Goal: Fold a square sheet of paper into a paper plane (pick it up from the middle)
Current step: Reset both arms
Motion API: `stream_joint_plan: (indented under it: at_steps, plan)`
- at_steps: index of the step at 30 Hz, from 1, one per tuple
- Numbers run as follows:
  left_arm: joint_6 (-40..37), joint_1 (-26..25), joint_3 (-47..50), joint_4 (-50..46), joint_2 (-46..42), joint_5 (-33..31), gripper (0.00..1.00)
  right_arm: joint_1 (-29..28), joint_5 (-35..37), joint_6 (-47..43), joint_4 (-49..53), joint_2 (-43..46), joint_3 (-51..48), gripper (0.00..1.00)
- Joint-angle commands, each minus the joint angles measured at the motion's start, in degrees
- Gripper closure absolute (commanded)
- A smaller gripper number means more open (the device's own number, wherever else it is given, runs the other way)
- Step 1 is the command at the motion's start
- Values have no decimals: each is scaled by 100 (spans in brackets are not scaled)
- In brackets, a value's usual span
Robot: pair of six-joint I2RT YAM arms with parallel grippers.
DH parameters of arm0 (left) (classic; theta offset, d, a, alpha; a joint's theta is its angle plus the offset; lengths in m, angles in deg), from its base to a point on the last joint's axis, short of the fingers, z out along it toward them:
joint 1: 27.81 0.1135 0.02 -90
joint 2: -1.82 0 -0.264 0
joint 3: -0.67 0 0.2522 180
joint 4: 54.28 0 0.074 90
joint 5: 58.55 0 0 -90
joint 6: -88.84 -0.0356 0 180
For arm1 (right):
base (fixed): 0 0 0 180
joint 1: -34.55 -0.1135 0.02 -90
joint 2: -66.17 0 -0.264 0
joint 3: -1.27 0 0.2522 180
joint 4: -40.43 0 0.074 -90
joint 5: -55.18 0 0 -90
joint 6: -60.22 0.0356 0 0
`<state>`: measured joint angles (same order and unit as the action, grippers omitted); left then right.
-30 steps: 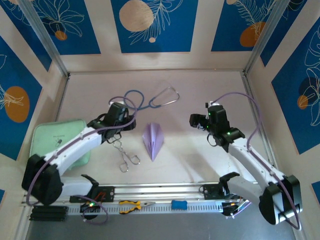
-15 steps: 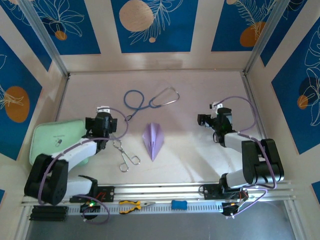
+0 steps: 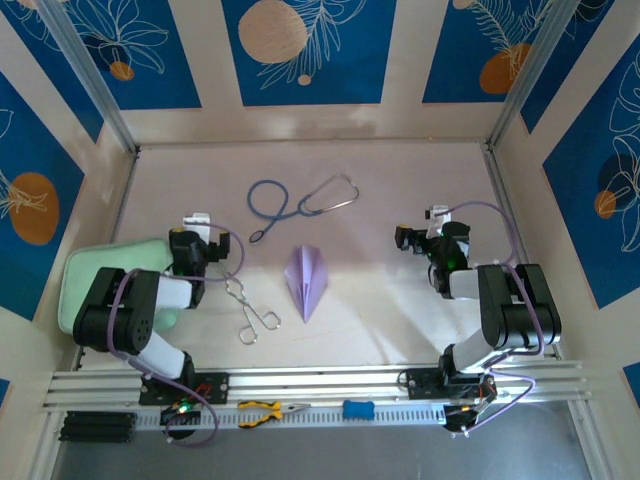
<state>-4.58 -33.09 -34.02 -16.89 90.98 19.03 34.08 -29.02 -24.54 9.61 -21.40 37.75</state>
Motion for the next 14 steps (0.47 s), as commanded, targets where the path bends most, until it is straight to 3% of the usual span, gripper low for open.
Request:
stream_joint_plan:
  at_steps: [1,12,14]
  plan:
    - [225,71,-1,349,32,260,0,13,39,57,-199,34,85,1]
    - [202,66,34,459,45,271,0,3,35,47,-167,29,105,1]
    - [67,66,24,416,35,724,0,3,35,40,-200,38,90,1]
